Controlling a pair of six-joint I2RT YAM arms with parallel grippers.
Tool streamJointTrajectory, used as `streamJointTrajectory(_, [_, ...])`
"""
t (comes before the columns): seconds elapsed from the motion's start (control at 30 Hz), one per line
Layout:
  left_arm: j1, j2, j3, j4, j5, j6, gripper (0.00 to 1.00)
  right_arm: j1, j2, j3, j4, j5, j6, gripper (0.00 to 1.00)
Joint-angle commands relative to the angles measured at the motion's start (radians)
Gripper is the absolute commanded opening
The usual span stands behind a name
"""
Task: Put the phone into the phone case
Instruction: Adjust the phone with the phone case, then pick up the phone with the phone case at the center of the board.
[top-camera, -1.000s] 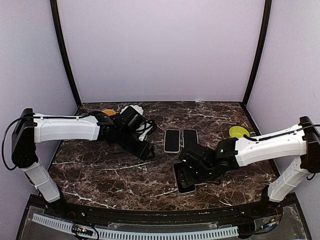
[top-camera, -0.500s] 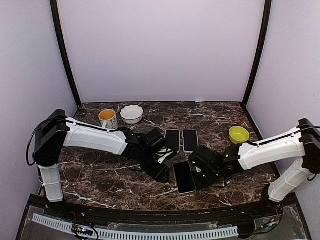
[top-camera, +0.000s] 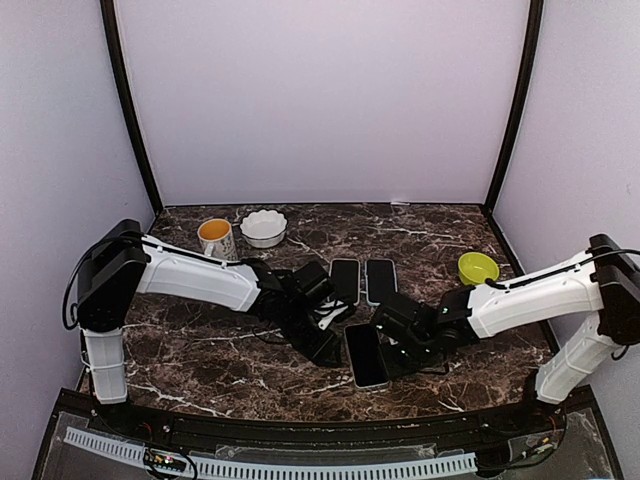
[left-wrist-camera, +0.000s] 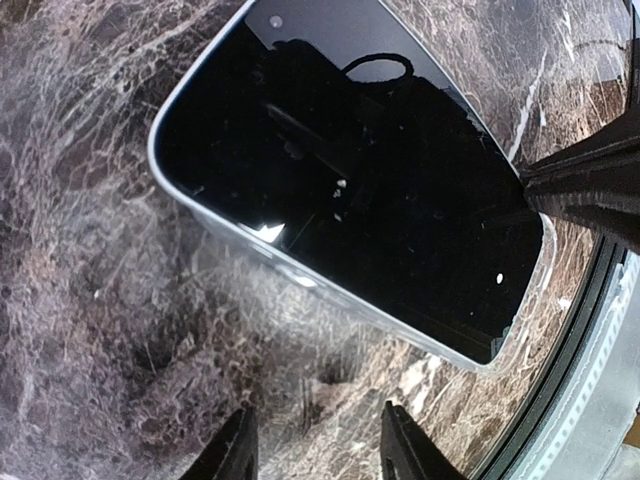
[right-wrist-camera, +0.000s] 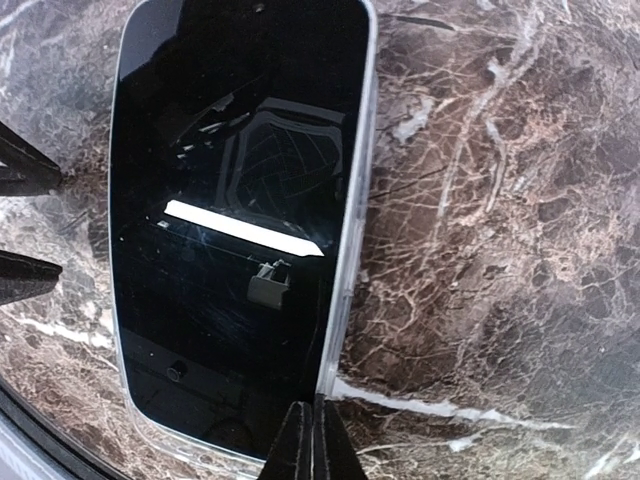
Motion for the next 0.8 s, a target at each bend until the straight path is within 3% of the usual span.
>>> streamJointTrajectory(0.0, [-0.002, -0.015, 0.034, -0.008, -0.003, 0.018, 0.41, 0.018, 0.055, 0.035, -0.113, 0.042, -0.005, 0.11])
streamJointTrajectory(0.17, [0.011, -0.061, 0.038, -0.043, -0.065, 0.05, 0.41, 0.032, 0.028, 0.158, -0.225, 0.17, 0.016, 0.33])
streamJointTrajectory(0.33, [0.082, -0.147, 0.001, -0.048, -0.075, 0.036, 0.42, 0.067, 0.052, 0.198, -0.163, 0.18, 0.057, 0.79])
streamJointTrajectory(0.43, [0.128, -0.203, -0.051, -0.038, -0.086, 0.02, 0.42, 0.075, 0.096, 0.214, -0.125, 0.159, 0.08, 0.98])
streamJointTrajectory(0.77, [0.186, -0.338, -0.134, -0.038, -0.151, 0.031, 0.46, 0.095, 0.238, 0.279, -0.176, 0.176, 0.128, 0.98])
